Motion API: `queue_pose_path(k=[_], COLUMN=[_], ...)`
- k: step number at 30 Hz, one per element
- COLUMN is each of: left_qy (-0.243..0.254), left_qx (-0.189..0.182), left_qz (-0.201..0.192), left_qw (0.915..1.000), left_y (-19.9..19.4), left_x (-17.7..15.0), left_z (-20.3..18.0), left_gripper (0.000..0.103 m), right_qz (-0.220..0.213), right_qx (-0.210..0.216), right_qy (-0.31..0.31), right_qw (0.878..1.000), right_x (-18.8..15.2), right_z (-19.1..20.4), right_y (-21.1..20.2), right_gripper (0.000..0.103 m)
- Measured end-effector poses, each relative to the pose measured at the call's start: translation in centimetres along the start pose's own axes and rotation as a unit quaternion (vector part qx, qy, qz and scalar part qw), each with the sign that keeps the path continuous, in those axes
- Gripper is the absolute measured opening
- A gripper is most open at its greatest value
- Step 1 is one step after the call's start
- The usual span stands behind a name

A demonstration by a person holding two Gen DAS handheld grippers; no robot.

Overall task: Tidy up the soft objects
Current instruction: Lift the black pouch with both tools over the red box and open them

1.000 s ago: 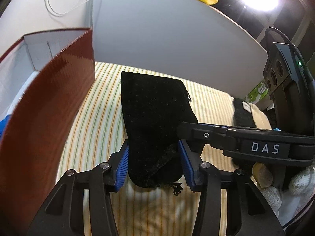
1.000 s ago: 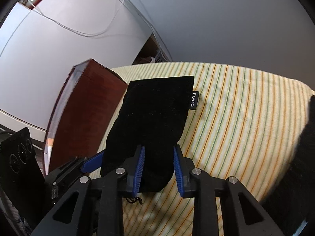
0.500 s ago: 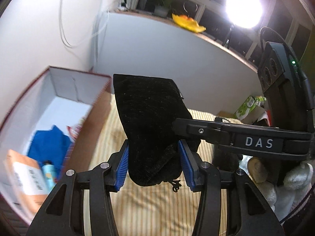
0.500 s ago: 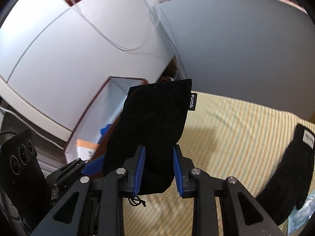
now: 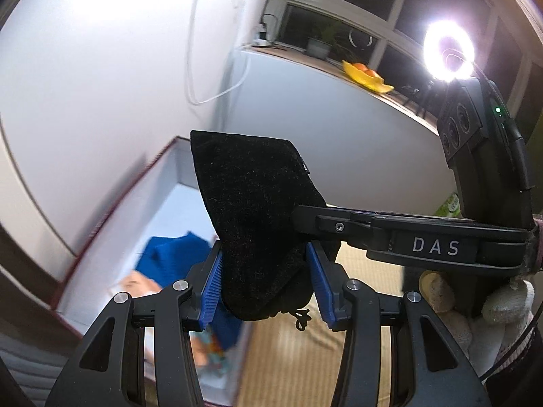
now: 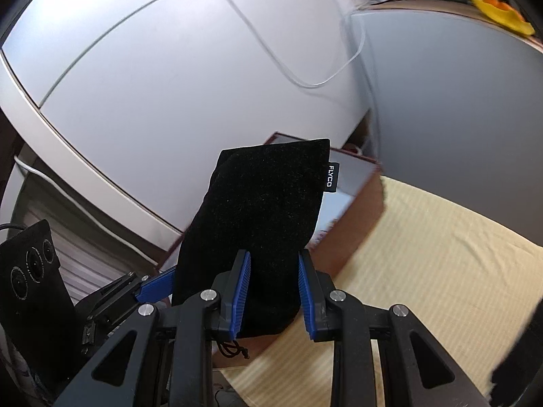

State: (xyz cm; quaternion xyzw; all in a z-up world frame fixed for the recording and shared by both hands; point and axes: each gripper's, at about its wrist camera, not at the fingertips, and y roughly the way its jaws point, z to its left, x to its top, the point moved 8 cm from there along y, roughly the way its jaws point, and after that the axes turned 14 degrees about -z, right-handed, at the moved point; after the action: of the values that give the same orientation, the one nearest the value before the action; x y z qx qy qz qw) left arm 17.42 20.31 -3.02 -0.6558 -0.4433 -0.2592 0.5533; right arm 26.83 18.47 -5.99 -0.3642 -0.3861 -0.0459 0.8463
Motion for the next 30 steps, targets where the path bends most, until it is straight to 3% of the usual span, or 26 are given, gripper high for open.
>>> queue_pose_path(k=[11,24,28,30], left_qy=[-0.016,-0.024,-0.025,-0.024], left_qx=[0.028,0.055,0.059,0.059], left_qz=[0.023,0.041,0.042,0.04], left_qw=[0.9992,0.9973,0.9971,0.9971], left_y=[2.1,3.8,3.5,3.4], left_x=[-0.5,-1.3,-1.5,-1.4], left_z=[4.3,6.1,6.3,6.2], left_gripper=[0.046,0.046,0.047,0.047], right_qz=[0.03,0.039,0.028,0.018], right_qx=[0.004,-0.016,-0.03,-0.037], right_qy=[-0.001,-0.016,-0.027,-0.025], right_qw=[1.0,0.999,0.999,0.999], right_x=[-0.9,-1.5,-1.3,-1.2], right_z=[1.6,1.5,1.2,0.7], right_y=[6.0,7.4,6.7,5.9], right_gripper=[0.025,0.026,0.044,0.047])
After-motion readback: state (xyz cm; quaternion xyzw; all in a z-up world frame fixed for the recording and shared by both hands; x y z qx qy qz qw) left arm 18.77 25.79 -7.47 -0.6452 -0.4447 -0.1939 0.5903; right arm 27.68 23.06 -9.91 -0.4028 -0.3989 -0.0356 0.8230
